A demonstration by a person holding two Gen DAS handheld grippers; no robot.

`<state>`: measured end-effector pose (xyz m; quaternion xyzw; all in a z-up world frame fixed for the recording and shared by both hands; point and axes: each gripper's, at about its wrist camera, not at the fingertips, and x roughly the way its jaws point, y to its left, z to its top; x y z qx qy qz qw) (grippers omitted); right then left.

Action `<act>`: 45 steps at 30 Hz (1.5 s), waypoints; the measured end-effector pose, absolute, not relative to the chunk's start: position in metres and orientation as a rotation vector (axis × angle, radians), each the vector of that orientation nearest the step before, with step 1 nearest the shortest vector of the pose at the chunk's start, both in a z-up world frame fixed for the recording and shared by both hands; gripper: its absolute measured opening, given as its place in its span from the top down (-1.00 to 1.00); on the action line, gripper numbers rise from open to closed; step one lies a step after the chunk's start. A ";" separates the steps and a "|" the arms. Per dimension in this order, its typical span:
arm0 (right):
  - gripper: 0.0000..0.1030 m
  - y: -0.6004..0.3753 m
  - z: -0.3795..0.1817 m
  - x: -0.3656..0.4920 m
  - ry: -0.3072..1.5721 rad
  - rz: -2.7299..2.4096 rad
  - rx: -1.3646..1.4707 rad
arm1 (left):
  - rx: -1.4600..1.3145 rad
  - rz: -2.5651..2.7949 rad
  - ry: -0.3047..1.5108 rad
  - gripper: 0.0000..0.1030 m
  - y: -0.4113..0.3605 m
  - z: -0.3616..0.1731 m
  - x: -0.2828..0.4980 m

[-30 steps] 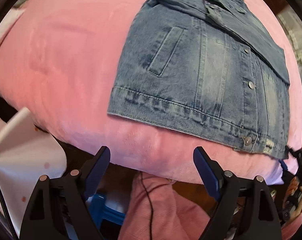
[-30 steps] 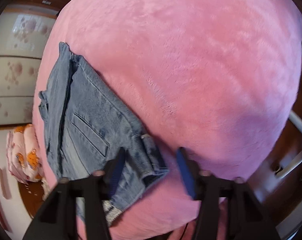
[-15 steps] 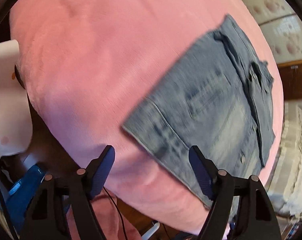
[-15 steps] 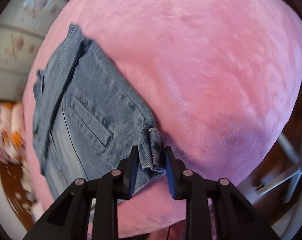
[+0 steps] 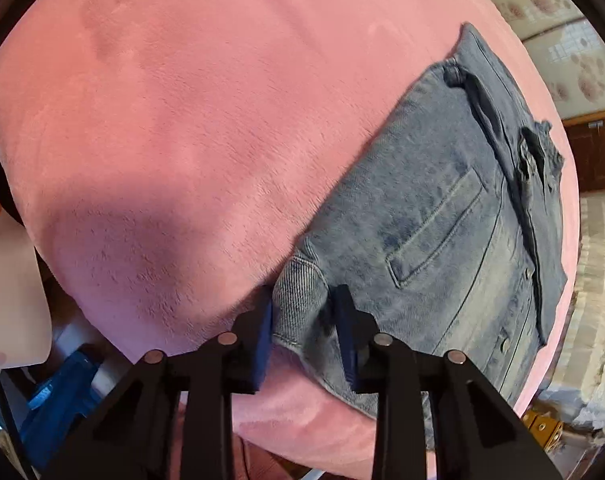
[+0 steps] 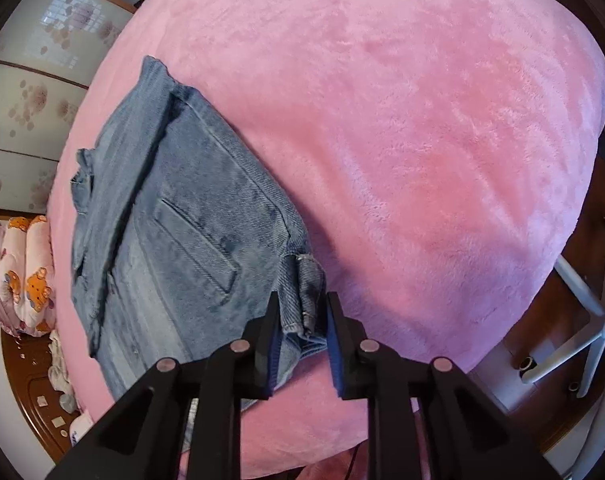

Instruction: Fold large clothes

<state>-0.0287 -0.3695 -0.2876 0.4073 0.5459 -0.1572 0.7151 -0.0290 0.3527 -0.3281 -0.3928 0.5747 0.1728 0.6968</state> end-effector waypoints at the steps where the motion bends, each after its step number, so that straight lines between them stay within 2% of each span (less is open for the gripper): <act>1: 0.68 -0.368 -0.285 -0.028 1.201 -0.345 0.913 | -0.867 0.371 1.295 0.59 0.352 -0.327 -0.028; 6: 0.75 -0.352 -0.265 -0.022 1.172 -0.299 0.973 | -0.875 0.290 1.339 0.75 0.347 -0.301 -0.020; 15: 0.77 -0.294 -0.214 0.035 1.174 -0.177 0.928 | -0.786 0.047 1.307 0.77 0.328 -0.223 0.034; 21: 0.79 -0.274 -0.177 0.079 0.997 -0.059 1.127 | -0.816 -0.119 1.226 0.78 0.323 -0.163 0.099; 29: 0.83 -0.281 -0.131 0.137 0.755 -0.007 1.204 | -0.869 -0.162 1.021 0.79 0.351 -0.095 0.174; 37: 0.83 -0.314 -0.100 0.217 0.646 0.017 1.177 | -0.997 0.026 0.897 0.80 0.394 -0.098 0.233; 45: 0.83 -0.344 -0.143 0.311 0.679 -0.058 1.202 | -1.057 0.198 0.877 0.81 0.409 -0.144 0.300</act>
